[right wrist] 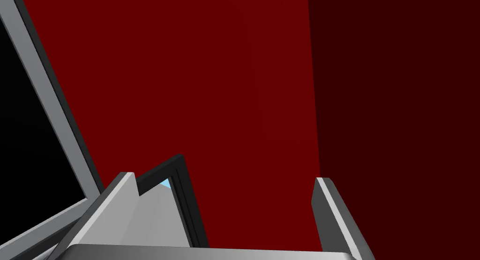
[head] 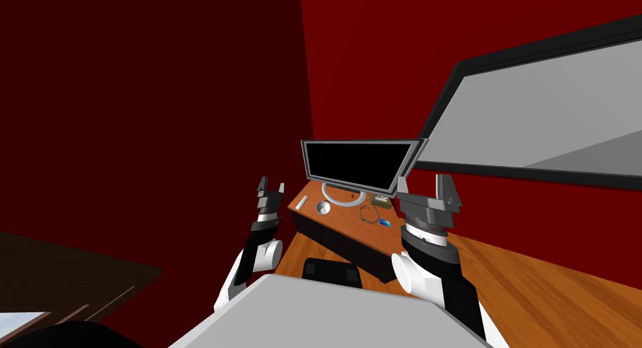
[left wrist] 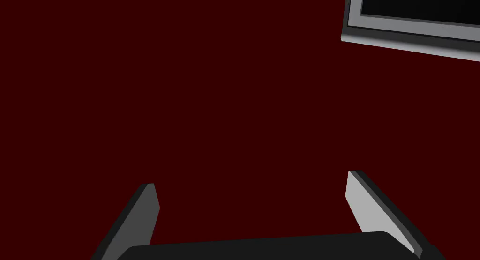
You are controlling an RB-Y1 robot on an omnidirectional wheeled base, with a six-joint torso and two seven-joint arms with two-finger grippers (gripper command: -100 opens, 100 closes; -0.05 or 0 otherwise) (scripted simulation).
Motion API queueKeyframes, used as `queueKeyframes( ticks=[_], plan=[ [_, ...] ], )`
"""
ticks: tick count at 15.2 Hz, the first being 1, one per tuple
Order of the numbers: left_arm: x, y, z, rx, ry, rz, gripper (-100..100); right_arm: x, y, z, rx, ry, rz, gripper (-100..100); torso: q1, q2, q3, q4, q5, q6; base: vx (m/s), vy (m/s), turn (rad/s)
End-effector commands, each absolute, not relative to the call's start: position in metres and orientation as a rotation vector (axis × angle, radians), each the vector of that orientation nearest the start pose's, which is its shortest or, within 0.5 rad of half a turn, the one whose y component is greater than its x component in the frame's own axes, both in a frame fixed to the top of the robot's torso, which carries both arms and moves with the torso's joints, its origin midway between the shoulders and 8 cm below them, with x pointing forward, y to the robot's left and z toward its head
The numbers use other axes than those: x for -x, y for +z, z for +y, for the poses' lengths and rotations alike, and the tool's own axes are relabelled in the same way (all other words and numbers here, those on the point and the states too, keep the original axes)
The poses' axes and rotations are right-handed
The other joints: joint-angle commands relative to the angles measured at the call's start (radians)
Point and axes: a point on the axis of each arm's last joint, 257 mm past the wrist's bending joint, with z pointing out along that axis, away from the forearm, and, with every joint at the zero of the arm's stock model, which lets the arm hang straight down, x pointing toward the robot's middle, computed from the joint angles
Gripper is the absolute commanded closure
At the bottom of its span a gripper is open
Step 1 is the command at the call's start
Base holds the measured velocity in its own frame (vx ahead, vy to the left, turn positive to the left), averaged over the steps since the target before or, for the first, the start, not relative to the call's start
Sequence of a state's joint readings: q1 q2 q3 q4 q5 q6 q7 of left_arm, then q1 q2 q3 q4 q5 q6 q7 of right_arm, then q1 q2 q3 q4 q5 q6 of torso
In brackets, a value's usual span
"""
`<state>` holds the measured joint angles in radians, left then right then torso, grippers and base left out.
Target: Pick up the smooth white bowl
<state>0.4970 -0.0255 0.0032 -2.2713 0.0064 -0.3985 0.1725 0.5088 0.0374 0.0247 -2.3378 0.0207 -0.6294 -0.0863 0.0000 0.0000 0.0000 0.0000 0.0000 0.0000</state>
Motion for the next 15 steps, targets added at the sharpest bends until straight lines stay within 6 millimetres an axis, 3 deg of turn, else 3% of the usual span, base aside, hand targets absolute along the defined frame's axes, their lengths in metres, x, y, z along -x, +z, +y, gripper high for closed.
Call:
queueKeyframes(
  ticks=[1, 6, 10, 11, 13, 15],
  plan=[
    [-0.365, -0.003, 0.283, 0.822, -1.431, 0.649, -100, -0.307, 0.069, -0.267, -0.553, 1.426, 0.448, 0, 0.000, 0.000, 0.000, 0.000, 0.000, 0.000, 0.000, 0.000, 0.000],
    [-0.379, -0.023, 0.276, 0.805, -1.409, 0.766, -100, -0.307, 0.069, -0.267, -0.553, 1.426, 0.448, 0, 0.001, -0.001, 0.000, 0.000, 0.000, 0.000, 0.007, 0.001, -0.021],
    [-0.407, -0.068, 0.273, 0.830, -1.344, 0.935, -100, -0.307, 0.069, -0.267, -0.553, 1.426, 0.448, 0, 0.001, -0.001, -0.001, 0.000, 0.000, 0.000, 0.014, 0.002, -0.044],
    [-0.407, -0.068, 0.273, 0.830, -1.344, 0.935, -100, -0.307, 0.069, -0.267, -0.553, 1.426, 0.448, 0, 0.001, -0.002, -0.001, 0.000, 0.000, 0.000, 0.018, 0.003, -0.040],
    [-0.423, -0.096, 0.274, 0.857, -1.298, 1.019, -100, -0.307, 0.069, -0.267, -0.553, 1.426, 0.448, 0, 0.001, -0.002, -0.001, 0.000, 0.000, 0.000, 0.016, 0.003, -0.058],
    [-0.430, -0.110, 0.275, 0.871, -1.273, 1.058, -100, -0.307, 0.069, -0.267, -0.553, 1.426, 0.448, 0, 0.001, -0.002, -0.001, 0.000, 0.000, 0.000, 0.015, 0.004, -0.048]
  ],
)
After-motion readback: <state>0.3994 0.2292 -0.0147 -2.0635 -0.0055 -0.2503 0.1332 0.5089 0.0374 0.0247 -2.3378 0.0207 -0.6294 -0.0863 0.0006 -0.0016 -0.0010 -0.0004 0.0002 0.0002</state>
